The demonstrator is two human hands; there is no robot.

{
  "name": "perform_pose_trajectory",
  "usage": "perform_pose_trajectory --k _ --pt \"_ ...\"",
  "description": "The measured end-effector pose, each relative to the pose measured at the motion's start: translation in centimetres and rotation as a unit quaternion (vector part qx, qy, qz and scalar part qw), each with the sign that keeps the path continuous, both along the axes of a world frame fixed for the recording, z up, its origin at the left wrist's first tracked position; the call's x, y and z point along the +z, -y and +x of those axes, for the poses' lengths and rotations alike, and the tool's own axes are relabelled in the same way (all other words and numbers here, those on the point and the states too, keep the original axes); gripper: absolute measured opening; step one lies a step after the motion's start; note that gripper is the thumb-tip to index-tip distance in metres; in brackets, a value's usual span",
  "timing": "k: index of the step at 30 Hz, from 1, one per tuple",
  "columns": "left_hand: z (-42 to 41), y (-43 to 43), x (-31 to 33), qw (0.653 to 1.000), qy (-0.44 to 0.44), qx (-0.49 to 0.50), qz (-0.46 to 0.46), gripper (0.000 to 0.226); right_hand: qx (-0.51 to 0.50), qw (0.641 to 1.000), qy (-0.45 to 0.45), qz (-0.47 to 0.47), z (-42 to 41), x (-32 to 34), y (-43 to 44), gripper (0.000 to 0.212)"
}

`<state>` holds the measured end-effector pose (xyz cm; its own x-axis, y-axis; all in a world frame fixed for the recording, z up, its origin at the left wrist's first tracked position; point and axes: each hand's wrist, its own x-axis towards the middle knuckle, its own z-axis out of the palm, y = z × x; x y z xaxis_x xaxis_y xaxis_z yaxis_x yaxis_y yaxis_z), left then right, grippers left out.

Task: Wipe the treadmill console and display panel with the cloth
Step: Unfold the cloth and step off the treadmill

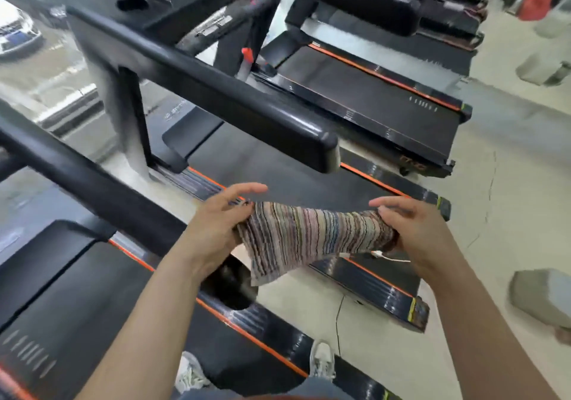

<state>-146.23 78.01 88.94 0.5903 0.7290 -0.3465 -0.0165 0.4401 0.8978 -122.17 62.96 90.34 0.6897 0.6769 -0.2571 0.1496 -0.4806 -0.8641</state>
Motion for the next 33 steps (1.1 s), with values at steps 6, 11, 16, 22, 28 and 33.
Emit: perform_pose_trajectory --k 6,11,16,22,28,33 --pt "10.4 4.9 -0.9 0.988 -0.090 -0.095 0.083 0.049 0.081 0.994 -0.064 -0.042 10.5 -1.3 7.3 0.043" --pt "15.1 5.1 -1.8 0.892 -0.273 -0.118 0.340 0.034 0.201 0.943 0.208 -0.164 13.9 -2.5 8.0 0.021" --pt "17.5 3.6 -1.0 0.799 -0.309 -0.124 0.501 0.013 0.068 0.995 0.048 -0.053 16.2 -3.1 8.9 0.009" --pt "24.8 3.3 1.3 0.923 -0.163 -0.126 0.325 0.015 -0.150 0.964 -0.170 0.140 19.5 -0.7 10.3 0.023" --pt "33.6 4.4 1.6 0.982 -0.088 -0.070 0.155 0.008 -0.258 0.915 -0.200 0.237 26.1 0.0 11.2 0.020" --pt "45.1 5.9 0.8 0.984 -0.078 -0.095 0.133 0.024 -0.294 0.882 -0.261 0.258 35.2 -0.5 13.2 0.029"
